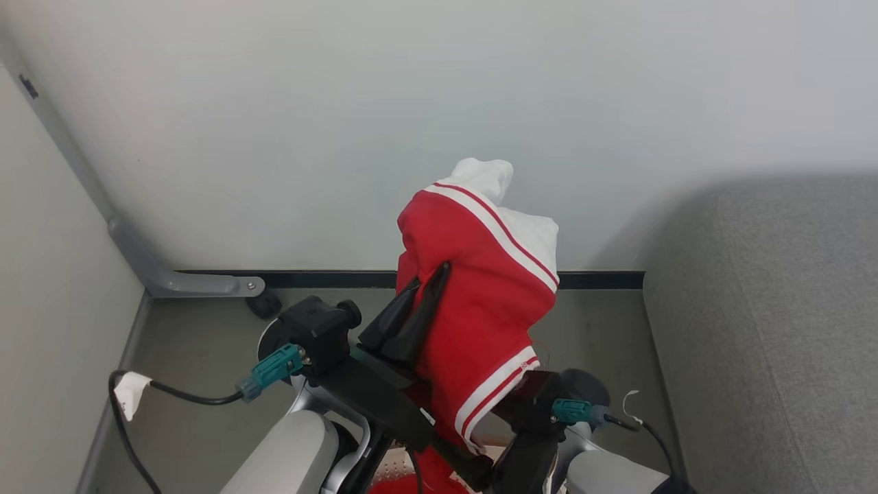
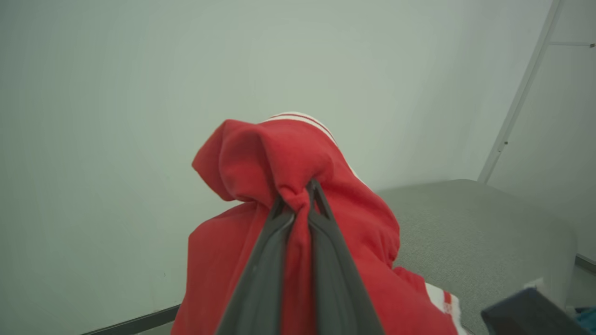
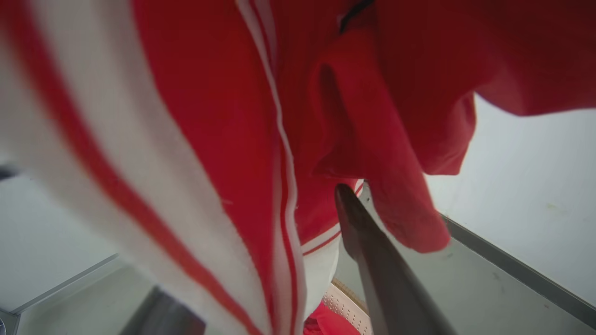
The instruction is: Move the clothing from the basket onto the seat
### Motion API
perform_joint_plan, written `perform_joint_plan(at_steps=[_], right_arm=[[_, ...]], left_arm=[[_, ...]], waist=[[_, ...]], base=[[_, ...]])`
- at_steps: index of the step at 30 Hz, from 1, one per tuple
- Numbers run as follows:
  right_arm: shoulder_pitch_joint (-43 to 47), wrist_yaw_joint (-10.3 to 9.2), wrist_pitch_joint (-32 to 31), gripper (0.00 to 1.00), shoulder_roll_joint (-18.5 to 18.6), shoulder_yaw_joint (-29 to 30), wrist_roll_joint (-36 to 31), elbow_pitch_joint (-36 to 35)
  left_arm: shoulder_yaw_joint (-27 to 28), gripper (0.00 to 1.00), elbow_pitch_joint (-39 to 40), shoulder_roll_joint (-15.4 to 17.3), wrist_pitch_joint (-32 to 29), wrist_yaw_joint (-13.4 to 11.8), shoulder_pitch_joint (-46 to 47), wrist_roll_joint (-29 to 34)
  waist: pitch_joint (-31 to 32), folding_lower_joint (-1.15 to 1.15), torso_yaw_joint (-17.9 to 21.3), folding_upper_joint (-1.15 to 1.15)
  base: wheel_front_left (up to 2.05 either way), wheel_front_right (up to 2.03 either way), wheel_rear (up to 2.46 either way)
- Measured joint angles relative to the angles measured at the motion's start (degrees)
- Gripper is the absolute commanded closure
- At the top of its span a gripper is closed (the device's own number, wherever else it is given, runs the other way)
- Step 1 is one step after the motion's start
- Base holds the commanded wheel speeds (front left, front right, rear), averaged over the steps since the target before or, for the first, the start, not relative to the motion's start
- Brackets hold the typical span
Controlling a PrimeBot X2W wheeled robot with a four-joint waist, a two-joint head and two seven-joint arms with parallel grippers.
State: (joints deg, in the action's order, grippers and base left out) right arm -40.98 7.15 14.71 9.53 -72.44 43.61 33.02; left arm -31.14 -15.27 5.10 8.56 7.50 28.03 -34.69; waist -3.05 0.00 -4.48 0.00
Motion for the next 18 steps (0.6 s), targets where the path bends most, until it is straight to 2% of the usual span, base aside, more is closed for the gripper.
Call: perform_joint_plan(at_steps=[1,2,3,4,9,14,18], right_arm=[[-0.5,0.00,0.0,0.00,-0.2,-0.1,0.4,0.9],[-0.8,0.00,0.0,0.42,-0.3,-0.1,0.9,1.5],[-1.0,-0.01,0.0,0.74,-0.4,-0.1,1.2,2.2],[-1.0,0.00,0.0,1.00,-0.5,-0.1,1.5,2.7],[-1.8,0.00,0.0,1.00,-2.0,-0.2,3.4,4.1],[-1.9,0.00,0.0,1.00,-1.5,0.3,5.5,3.9],[-1.8,0.00,0.0,1.00,-0.9,3.1,7.4,3.3]], left_arm=[[-0.3,1.00,0.1,-0.1,-0.2,0.0,0.0,-0.1],[-0.5,1.00,0.2,-0.1,-0.4,0.0,0.1,-0.1],[-0.7,1.00,0.3,-0.2,-0.4,0.0,0.1,-0.2],[-0.7,1.00,0.5,-0.3,-0.4,0.0,0.1,-0.2],[0.2,1.00,0.6,0.3,-0.4,0.0,0.0,-0.7],[1.2,1.00,0.0,0.8,-0.5,-0.4,-0.2,-1.2],[2.0,1.00,-0.5,2.0,-0.5,-0.7,-1.5,-1.5]], waist=[[-0.1,0.00,-0.3,0.00],[-0.1,0.00,-0.6,0.00],[-0.2,0.00,-0.8,0.00],[-0.3,0.00,-1.1,0.00],[-0.6,0.00,-1.9,0.00],[-0.6,0.00,-1.7,0.00],[-0.5,0.00,-1.0,0.00]], base=[[0.00,0.00,0.00],[0.00,0.00,0.00],[0.00,0.00,0.00],[0.00,0.00,0.00],[0.00,0.00,0.00],[0.00,0.00,0.00],[0.00,0.00,0.00]])
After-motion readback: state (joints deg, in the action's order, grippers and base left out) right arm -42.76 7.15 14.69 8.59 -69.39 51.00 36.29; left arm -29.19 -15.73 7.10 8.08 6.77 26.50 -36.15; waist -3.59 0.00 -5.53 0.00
